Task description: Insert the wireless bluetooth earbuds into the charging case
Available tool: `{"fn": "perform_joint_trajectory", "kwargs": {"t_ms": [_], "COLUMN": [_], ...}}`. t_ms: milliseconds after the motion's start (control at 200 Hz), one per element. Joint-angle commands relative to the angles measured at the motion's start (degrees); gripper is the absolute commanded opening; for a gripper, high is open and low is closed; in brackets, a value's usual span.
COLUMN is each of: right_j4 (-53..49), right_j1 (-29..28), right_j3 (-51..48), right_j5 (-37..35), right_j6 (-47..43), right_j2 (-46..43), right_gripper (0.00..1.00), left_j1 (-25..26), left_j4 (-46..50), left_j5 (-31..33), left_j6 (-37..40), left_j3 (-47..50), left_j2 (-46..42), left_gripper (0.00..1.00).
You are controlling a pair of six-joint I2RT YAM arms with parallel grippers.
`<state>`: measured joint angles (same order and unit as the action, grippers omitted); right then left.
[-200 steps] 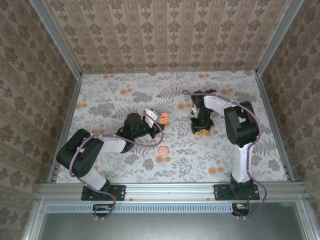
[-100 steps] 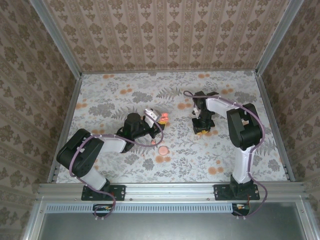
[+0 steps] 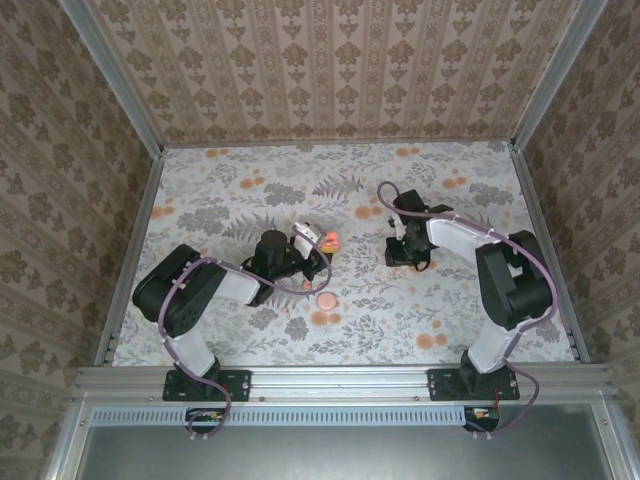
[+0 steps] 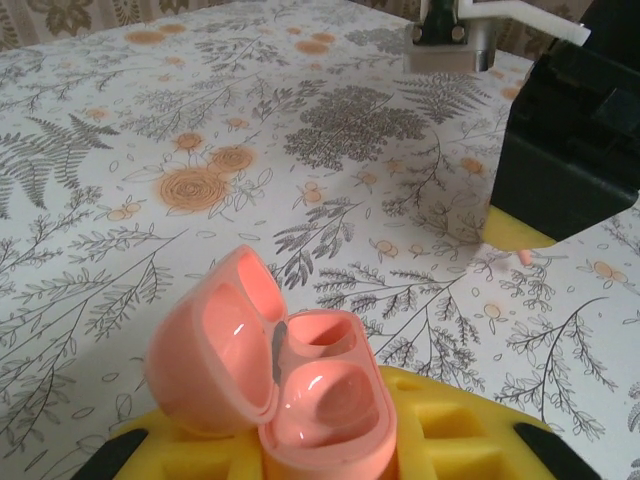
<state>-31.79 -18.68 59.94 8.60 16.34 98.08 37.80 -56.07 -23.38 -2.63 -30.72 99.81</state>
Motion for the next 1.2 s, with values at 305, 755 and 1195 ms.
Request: {"fn": "perform_joint_trajectory", "kwargs": {"t_ms": [305, 755, 1195], "right_j4": [33.8, 57.7, 64.9], "right_j1": [-4.1, -6.8, -7.6], "right_j3": [-12.1, -21.0, -23.2], "right_j5": [3.2, 4.8, 9.6], "right_j6": [6.8, 4.9, 4.8], "right_j2": [-14.0, -22.2, -22.5], "right_gripper": [0.23, 0.23, 0.24], "left_j1": [0.9, 2.0, 2.3], "left_j4": [-17.3, -17.7, -18.2], "left_j5": [-2.7, -4.5, -6.0], "left_j6": [-1.9, 0.4, 0.1], "left_j3": [-0.2, -0.3, -1.3], "left_j2": [4.3, 1.0, -0.3], "left_gripper": [0.18, 0.18, 0.18]}}
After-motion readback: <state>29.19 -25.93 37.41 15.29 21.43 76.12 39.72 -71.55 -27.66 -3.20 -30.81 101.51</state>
